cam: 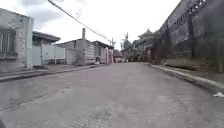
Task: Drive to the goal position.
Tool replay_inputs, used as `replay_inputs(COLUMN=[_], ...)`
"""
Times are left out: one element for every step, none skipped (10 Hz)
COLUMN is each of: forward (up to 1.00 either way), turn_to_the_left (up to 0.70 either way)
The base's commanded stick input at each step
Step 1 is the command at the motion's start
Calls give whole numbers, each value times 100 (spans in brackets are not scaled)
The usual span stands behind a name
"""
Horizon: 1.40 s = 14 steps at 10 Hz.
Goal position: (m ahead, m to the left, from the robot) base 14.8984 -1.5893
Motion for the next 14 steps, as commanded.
replay_inputs(forward=[100,100,100,100,100,100,100,100,100,100,100,100,100,100], turn_to_the_left=[-24,-24,-24,-24,-24,-24,-24,-24,-24,-24,-24,-24,-24,-24])
